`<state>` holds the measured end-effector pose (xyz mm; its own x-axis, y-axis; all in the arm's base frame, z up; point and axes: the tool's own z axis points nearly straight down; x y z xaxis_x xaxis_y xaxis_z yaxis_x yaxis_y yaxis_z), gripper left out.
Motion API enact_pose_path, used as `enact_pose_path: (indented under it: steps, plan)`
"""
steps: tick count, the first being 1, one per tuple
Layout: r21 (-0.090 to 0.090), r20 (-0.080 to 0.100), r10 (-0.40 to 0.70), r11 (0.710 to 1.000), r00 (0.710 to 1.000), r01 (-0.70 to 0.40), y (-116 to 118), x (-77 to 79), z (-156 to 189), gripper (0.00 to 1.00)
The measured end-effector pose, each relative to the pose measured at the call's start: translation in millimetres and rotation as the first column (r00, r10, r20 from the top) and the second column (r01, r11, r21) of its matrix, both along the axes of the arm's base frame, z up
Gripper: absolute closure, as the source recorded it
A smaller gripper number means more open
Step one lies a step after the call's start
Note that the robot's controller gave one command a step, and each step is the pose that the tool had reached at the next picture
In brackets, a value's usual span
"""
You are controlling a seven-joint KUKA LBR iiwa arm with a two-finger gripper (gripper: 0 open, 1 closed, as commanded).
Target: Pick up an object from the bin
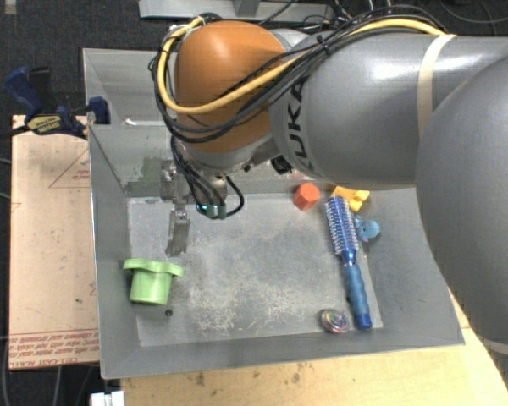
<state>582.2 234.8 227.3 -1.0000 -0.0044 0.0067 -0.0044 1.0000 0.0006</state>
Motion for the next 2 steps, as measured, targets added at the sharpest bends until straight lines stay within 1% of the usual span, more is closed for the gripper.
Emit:
enact_pose_path:
  steps: [1,2]
  plan:
    - [-0.002,-0.001,0.073,0.997,0.997,-0.073,-25,-14.5,-132,0.0]
    - [0.0,0.004,0.084,0.996,0.996,-0.084,8,-44.0,-159,0.0]
